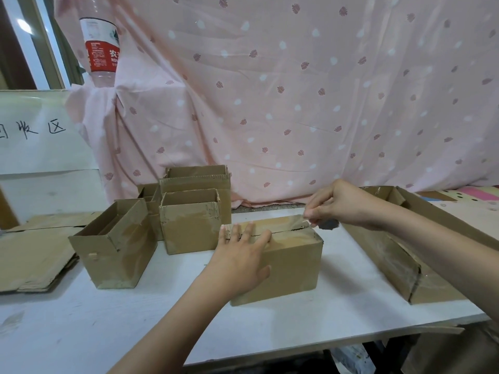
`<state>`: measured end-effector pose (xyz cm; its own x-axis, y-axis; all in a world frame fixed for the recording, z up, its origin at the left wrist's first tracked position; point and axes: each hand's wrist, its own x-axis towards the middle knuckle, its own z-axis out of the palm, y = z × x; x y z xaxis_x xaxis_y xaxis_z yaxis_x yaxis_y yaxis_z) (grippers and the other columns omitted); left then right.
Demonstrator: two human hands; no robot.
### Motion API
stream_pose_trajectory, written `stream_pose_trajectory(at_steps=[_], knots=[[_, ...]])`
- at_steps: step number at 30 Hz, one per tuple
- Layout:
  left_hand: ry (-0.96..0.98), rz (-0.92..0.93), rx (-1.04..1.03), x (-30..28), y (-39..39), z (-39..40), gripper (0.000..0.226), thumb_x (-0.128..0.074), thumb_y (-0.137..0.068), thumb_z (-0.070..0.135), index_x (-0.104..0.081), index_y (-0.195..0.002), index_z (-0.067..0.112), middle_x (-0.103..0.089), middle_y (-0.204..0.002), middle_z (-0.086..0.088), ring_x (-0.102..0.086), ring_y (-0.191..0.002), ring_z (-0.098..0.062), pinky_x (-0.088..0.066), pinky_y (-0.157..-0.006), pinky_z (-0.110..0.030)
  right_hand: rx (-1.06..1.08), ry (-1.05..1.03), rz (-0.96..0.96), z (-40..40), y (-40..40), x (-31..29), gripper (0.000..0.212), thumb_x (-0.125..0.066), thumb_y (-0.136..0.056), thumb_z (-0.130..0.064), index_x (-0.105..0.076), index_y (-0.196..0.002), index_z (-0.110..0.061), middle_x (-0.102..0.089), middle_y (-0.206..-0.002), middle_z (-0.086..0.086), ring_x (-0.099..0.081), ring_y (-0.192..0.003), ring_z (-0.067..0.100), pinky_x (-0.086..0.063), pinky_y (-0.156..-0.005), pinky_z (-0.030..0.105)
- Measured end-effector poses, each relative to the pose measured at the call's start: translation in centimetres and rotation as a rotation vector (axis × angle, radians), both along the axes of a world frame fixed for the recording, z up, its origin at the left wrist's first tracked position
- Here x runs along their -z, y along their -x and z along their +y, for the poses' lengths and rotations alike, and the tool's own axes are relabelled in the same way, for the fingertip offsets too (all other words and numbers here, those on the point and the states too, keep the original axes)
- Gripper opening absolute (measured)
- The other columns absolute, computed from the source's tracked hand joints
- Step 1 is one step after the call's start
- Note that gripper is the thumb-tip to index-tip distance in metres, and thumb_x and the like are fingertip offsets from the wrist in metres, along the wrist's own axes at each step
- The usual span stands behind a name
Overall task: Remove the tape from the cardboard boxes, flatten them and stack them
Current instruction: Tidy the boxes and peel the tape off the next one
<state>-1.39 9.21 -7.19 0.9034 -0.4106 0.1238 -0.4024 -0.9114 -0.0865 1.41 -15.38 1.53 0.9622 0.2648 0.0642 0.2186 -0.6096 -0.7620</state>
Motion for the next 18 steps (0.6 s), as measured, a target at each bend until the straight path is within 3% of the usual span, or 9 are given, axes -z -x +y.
stream_pose_trajectory(at_steps=[2,5,8,11,15,17,18], knots=[[0.005,0.006,-0.001,0.0,0.0,0.1,0.052,-0.045,-0.096,0.054,-0.022,-0.135,0.030,-0.004,-0.165,-0.013,-0.007,-0.150,-0.041,-0.002,-0.119,-0.060,-0.026,-0.037,0.057,0.1,0.4,0.0,0.012,-0.074,-0.089,-0.012,-0.078,-0.082,-0.003,-0.073,-0.100,0.019,-0.073,-0.076,0.015,-0.029,-0.072,0.044],[-0.003,0.008,-0.004,0.0,0.1,-0.1,0.054,-0.045,-0.095,0.055,-0.019,-0.135,0.029,-0.004,-0.164,-0.015,-0.007,-0.149,-0.043,-0.002,-0.119,-0.060,-0.034,-0.047,0.112,0.7,0.3,0.2,0.015,-0.069,-0.093,-0.014,-0.072,-0.093,0.001,-0.077,-0.090,0.015,-0.076,-0.089,0.022,-0.025,-0.072,0.042],[-0.014,0.009,-0.005,0.0,0.1,-0.1,0.057,-0.045,-0.095,0.056,-0.018,-0.137,0.029,-0.002,-0.165,-0.014,-0.006,-0.149,-0.043,-0.001,-0.119,-0.060,-0.029,-0.071,0.080,1.7,0.4,0.3,0.012,-0.060,-0.098,-0.007,-0.064,-0.093,0.003,-0.074,-0.088,0.015,-0.076,-0.084,0.023,-0.044,-0.058,0.023],[-0.014,0.014,-0.007,0.1,0.0,0.0,0.058,-0.045,-0.094,0.056,-0.018,-0.138,0.029,-0.002,-0.165,-0.014,-0.006,-0.150,-0.043,-0.001,-0.119,-0.060,-0.048,-0.079,0.047,2.1,0.6,0.8,0.002,-0.055,-0.100,-0.001,-0.057,-0.099,0.000,-0.067,-0.091,0.022,-0.076,-0.082,0.024,-0.060,-0.066,0.025],[-0.016,0.009,-0.002,0.1,0.2,0.2,0.058,-0.047,-0.094,0.055,-0.019,-0.137,0.029,-0.002,-0.164,-0.014,-0.006,-0.150,-0.043,-0.002,-0.119,-0.061,-0.130,-0.045,0.031,2.0,0.7,1.1,0.055,-0.051,-0.097,0.005,-0.042,-0.131,-0.036,-0.063,-0.101,0.022,-0.075,-0.080,0.027,-0.060,-0.074,0.032],[-0.013,0.006,0.004,0.1,0.2,0.3,0.057,-0.047,-0.094,0.054,-0.019,-0.137,0.029,-0.003,-0.164,-0.014,-0.006,-0.150,-0.043,-0.002,-0.119,-0.061,-0.155,0.061,0.011,1.9,0.5,1.2,0.060,-0.045,-0.099,0.000,-0.052,-0.133,-0.049,-0.057,-0.109,0.010,-0.075,-0.084,0.020,-0.059,-0.084,0.031],[-0.009,0.004,0.005,0.1,0.2,0.3,0.057,-0.047,-0.094,0.054,-0.019,-0.137,0.029,-0.003,-0.164,-0.014,-0.006,-0.150,-0.043,-0.003,-0.119,-0.061,-0.152,0.129,-0.004,2.0,0.4,1.1,0.055,-0.043,-0.100,-0.003,-0.061,-0.126,-0.048,-0.057,-0.112,0.005,-0.075,-0.087,0.016,-0.058,-0.090,0.033]])
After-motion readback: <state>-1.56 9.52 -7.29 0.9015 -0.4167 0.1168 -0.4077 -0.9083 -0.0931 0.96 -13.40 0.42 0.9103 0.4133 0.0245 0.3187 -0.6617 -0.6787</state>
